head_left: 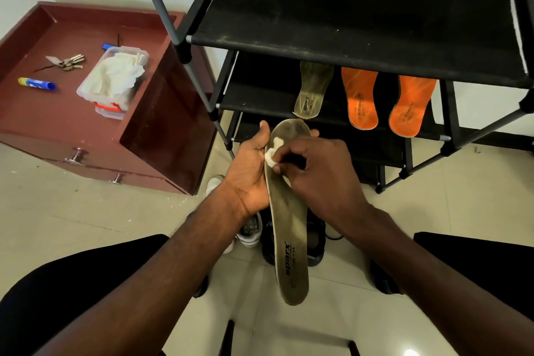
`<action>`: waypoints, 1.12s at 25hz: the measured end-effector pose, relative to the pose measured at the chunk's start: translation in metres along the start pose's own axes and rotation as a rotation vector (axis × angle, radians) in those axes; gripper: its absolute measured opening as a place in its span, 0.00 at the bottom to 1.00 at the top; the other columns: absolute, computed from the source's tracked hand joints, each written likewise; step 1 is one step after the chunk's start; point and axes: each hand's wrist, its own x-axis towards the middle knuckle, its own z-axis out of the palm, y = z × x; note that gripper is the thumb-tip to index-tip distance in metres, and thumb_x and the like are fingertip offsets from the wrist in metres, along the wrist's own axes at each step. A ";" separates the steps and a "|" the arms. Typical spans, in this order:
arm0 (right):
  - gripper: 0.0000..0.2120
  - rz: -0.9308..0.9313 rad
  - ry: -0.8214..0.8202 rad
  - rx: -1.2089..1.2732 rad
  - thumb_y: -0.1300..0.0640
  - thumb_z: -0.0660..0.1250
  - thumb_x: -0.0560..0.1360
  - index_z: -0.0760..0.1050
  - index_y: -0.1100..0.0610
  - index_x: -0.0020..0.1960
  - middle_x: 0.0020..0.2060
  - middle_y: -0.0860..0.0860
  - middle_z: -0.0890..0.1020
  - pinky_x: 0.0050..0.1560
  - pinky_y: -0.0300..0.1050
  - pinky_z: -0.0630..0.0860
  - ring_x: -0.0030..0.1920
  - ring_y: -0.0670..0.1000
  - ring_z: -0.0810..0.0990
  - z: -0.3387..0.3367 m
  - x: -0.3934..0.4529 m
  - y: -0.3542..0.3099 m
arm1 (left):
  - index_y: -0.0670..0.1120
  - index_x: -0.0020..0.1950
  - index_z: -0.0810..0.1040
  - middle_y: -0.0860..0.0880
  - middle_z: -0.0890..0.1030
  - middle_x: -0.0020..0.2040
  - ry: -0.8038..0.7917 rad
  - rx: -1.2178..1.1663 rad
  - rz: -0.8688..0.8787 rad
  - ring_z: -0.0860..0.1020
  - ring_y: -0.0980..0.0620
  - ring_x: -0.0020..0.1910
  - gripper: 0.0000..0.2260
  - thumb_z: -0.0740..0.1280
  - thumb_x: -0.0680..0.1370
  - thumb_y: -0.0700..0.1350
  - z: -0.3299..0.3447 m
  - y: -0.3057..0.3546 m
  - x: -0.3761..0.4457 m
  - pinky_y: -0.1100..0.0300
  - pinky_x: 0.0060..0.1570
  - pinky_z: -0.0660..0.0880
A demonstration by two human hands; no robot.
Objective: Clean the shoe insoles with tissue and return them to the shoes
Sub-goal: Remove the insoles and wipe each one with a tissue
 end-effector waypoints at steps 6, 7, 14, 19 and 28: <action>0.09 -0.022 0.189 -0.115 0.64 0.75 0.75 0.86 0.56 0.55 0.50 0.49 0.86 0.50 0.40 0.82 0.47 0.45 0.84 -0.007 0.008 0.012 | 0.43 0.66 0.80 0.41 0.85 0.57 -0.010 0.007 -0.012 0.84 0.45 0.57 0.28 0.54 0.86 0.63 0.006 -0.007 -0.001 0.49 0.59 0.80; 0.09 -0.008 0.221 -0.084 0.63 0.75 0.75 0.86 0.56 0.55 0.50 0.48 0.86 0.51 0.40 0.82 0.47 0.44 0.84 -0.006 0.010 0.011 | 0.44 0.62 0.82 0.42 0.86 0.53 0.001 0.021 -0.020 0.85 0.45 0.53 0.26 0.55 0.86 0.62 0.010 -0.013 -0.001 0.51 0.57 0.81; 0.08 -0.065 -0.006 0.020 0.64 0.78 0.72 0.86 0.55 0.50 0.47 0.47 0.86 0.51 0.41 0.82 0.47 0.42 0.84 -0.008 -0.004 0.005 | 0.40 0.74 0.75 0.39 0.74 0.75 0.003 -0.004 0.043 0.73 0.42 0.75 0.30 0.52 0.87 0.61 0.001 0.004 -0.002 0.46 0.75 0.68; 0.08 0.063 0.180 0.127 0.63 0.76 0.74 0.85 0.55 0.51 0.48 0.45 0.86 0.54 0.34 0.80 0.51 0.39 0.83 -0.005 0.007 0.005 | 0.42 0.67 0.80 0.42 0.85 0.58 0.051 0.000 0.004 0.84 0.45 0.56 0.25 0.56 0.86 0.60 0.015 -0.011 -0.002 0.51 0.60 0.79; 0.09 -0.077 0.290 -0.108 0.66 0.74 0.76 0.85 0.58 0.54 0.51 0.50 0.85 0.55 0.42 0.82 0.51 0.45 0.83 -0.009 0.011 0.017 | 0.44 0.65 0.81 0.43 0.84 0.55 0.056 0.063 0.011 0.82 0.46 0.55 0.21 0.58 0.86 0.57 0.017 -0.007 -0.004 0.49 0.64 0.75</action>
